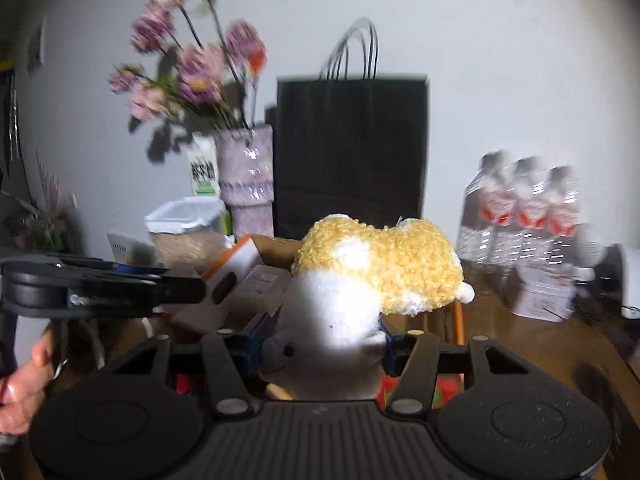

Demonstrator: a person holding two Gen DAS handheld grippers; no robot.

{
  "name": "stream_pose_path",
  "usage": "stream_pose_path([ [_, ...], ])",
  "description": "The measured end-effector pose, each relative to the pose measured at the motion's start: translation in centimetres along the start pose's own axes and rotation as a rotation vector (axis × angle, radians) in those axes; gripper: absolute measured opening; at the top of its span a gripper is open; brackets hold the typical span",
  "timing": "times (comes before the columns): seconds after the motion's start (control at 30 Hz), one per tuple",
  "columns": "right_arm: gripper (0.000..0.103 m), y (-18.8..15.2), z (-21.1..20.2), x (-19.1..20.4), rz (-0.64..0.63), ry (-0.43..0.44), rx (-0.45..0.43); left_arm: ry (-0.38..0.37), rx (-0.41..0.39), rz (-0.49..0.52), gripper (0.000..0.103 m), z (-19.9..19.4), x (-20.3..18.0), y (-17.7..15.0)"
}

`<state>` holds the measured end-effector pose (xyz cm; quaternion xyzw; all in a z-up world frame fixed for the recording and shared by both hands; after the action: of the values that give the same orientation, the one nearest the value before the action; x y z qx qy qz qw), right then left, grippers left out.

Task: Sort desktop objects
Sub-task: 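Lower the lid and plush toy into the box and release both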

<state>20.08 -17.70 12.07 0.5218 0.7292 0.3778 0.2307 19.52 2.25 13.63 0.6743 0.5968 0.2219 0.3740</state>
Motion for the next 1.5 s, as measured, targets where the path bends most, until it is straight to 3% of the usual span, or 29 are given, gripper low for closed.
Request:
stream_pose_path([
  [0.17,0.053,5.4,11.3,-3.1,0.075,0.037,0.194,-0.007,0.191,-0.014,0.041,11.0,0.7,4.6],
  [0.3,0.053,6.8,18.2,-5.4,0.129,0.018,0.310,0.075,0.297,-0.016,0.041,17.7,1.2,5.3],
  [0.4,0.055,6.5,21.7,-6.3,0.140,0.032,0.382,0.061,0.370,-0.032,0.042,20.4,1.7,5.2],
  [0.47,0.061,6.1,22.9,-6.6,0.171,0.044,0.405,0.071,0.366,-0.053,0.045,21.2,1.9,5.4],
  [0.6,0.061,5.9,23.9,-7.3,0.219,0.111,0.428,0.040,0.345,-0.020,0.061,21.1,1.7,5.5],
  [0.7,0.066,6.7,22.4,-7.1,0.211,0.110,0.395,0.056,0.311,-0.004,0.075,19.9,1.8,6.3],
  [0.77,0.070,7.2,21.0,-7.2,0.194,0.078,0.365,0.062,0.291,-0.007,0.078,18.8,1.9,6.7],
  [0.93,0.078,7.7,15.9,-7.2,0.149,-0.024,0.307,0.120,0.258,-0.039,0.099,15.2,2.3,7.3],
  [1.07,0.082,6.4,10.6,-7.3,0.125,-0.066,0.254,0.191,0.247,-0.034,0.102,11.6,2.3,6.4],
  [1.23,0.085,2.8,4.6,-5.6,0.112,-0.081,0.167,0.269,0.171,-0.006,0.103,6.0,1.3,3.7],
  [1.5,0.089,-8.2,-3.1,-0.5,0.044,-0.084,0.072,0.250,0.029,0.014,0.103,-2.4,-0.5,-5.6],
])
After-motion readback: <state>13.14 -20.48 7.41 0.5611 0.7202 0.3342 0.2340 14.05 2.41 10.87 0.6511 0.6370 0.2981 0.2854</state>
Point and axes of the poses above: each gripper's, at about its wrist camera, not at the fingertips, and z roughly the way its jaws point, x to its left, y to its top, the point moved 1 cm from there along z, roughly the way its jaws point, and after that the axes turned 5 degrees about x, right-handed, at the moved point
